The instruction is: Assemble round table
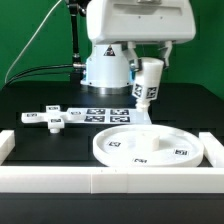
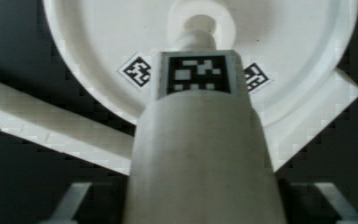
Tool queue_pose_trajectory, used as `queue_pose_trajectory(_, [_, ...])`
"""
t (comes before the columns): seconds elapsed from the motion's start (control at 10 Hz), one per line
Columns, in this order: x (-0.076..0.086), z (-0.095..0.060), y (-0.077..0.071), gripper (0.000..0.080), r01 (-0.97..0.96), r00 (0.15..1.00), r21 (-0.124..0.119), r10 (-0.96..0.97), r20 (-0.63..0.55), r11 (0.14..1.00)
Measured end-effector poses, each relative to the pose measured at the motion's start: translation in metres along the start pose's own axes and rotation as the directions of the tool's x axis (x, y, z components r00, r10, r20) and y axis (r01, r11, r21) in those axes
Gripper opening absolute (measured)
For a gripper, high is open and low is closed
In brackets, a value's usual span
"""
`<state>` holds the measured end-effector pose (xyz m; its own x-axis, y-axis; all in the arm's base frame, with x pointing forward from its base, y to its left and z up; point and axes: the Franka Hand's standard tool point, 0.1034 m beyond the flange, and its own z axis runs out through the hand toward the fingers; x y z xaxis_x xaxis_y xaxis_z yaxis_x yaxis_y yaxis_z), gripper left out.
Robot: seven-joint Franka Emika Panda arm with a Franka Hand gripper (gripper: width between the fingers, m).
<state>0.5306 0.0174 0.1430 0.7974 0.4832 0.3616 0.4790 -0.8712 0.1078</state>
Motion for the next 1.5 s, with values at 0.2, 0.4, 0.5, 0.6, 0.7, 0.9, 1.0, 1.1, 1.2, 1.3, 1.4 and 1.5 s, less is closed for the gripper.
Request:
queue_pose_trajectory(0.2, [-0.006,0.008,0.022,0.0409,0.037,0.997,-0.105,-0.044,-0.064,0.994])
queue_pose_trajectory(0.4, [-0.003,0.016,0.006,0.0409,-0.019,0.998,-0.056,0.016,-0.063,0.998])
queue_pose_trajectory(0.5, [0.001,0.015,-0.006,0.0409,-0.057,0.997,-0.03,0.055,-0.054,0.998])
queue_pose_trajectory(0.6, [0.003,0.013,-0.02,0.0409,-0.106,0.994,0.007,0.106,-0.031,0.994])
queue_pose_trajectory(0.7, [0.006,0.012,-0.025,0.0409,-0.123,0.992,0.01,0.123,-0.033,0.992])
queue_pose_trajectory(0.9, [0.003,0.014,-0.022,0.0409,-0.128,0.991,0.009,0.128,-0.03,0.992])
queue_pose_trajectory(1.0, [0.003,0.014,-0.022,0.0409,-0.128,0.991,0.01,0.129,-0.029,0.992])
queue_pose_trajectory(1.1, [0.001,0.017,-0.024,0.0409,-0.136,0.99,0.017,0.136,-0.021,0.991])
queue_pose_trajectory(1.2, [0.004,0.019,-0.029,0.0409,-0.137,0.99,0.027,0.137,-0.017,0.99])
queue_pose_trajectory(1.3, [0.009,0.022,-0.031,0.0409,-0.129,0.991,0.037,0.129,-0.013,0.991])
queue_pose_trajectory(1.4, [0.009,0.025,-0.03,0.0409,-0.133,0.991,0.041,0.133,-0.012,0.99])
queue_pose_trajectory(1.5, [0.005,0.03,-0.029,0.0409,-0.139,0.99,0.043,0.139,-0.004,0.989])
